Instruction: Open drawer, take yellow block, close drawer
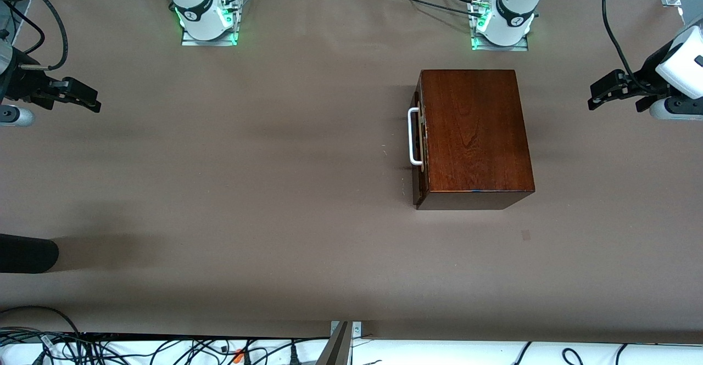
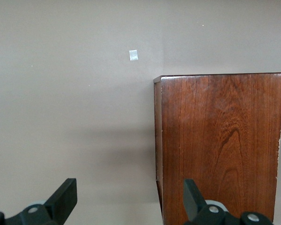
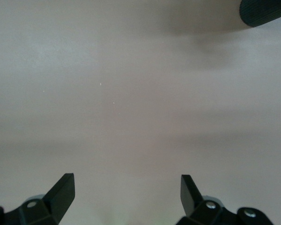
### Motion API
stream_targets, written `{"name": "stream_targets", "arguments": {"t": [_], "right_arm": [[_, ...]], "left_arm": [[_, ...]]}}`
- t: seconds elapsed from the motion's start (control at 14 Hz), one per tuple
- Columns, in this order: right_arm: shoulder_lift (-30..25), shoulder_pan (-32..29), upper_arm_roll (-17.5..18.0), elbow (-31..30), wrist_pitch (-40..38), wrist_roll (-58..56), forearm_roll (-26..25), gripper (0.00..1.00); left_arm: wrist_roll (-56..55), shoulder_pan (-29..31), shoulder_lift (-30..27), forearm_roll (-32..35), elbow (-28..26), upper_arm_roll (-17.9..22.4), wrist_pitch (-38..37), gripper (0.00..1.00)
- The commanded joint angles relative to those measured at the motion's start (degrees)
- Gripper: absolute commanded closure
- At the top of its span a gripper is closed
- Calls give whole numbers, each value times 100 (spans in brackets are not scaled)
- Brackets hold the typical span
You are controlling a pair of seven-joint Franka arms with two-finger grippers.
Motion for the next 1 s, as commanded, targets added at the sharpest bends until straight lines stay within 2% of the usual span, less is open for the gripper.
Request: {"name": "stream_targets", "arguments": {"t": [0.0, 0.57, 0.93], "right_arm": [[-94, -76, 56, 3, -41, -43, 39, 0], [-94, -68, 56, 12, -50, -52, 39, 0], [-94, -76, 56, 29, -50, -52, 39, 0]], "left_arm": [[-37, 12, 25, 101, 139, -44, -140, 0], [-54, 3, 25, 83, 165, -53, -360, 0], [-28, -67, 25, -75, 227, -184, -825, 0]]}}
